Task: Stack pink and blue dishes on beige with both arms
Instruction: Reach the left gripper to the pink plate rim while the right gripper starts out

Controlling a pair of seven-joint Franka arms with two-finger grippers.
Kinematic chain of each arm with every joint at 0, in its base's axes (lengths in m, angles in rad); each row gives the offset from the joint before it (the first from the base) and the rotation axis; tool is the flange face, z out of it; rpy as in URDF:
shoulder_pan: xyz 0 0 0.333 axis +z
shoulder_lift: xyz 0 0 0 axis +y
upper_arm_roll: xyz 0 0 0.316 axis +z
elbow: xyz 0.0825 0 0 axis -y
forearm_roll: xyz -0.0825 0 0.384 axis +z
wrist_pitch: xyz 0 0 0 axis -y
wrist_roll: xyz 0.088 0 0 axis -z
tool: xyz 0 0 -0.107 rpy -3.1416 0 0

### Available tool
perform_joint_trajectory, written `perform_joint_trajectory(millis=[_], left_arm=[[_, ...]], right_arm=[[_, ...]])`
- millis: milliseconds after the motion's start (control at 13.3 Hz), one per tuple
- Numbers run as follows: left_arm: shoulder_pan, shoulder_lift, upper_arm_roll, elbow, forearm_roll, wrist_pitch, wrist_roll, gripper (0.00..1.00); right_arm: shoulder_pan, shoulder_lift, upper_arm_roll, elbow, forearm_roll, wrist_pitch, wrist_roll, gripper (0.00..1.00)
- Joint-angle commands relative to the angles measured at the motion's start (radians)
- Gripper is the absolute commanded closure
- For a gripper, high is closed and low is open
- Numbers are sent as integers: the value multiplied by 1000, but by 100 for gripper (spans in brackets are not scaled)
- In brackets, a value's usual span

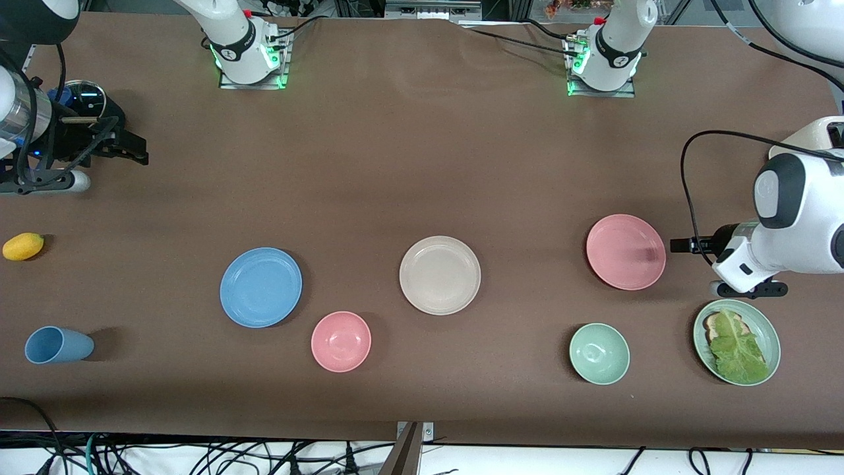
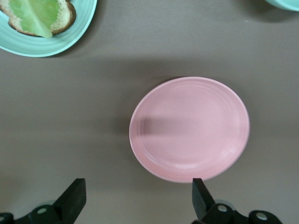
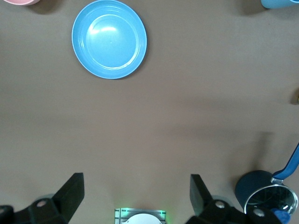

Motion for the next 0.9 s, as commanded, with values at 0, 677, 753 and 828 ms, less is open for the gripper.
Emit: perform_joint_trajectory(millis=[0,677,753,828], left_arm=[[28,-56,-3,-194,14,182,28,0],[44,59,-3,-357,36,473,30,39],[44,59,-3,-357,39,473,30,80],[44,61,-3,-355,40,472,30,100]], right_arm=[[-4,-21,-1,-50,9,36,-10,0],[-4,-1,-3,-154,11,193,-12,0],[-4,14,-3,-179,11,241,-10,0],[-4,34,-3,-200,12,288,-10,0]])
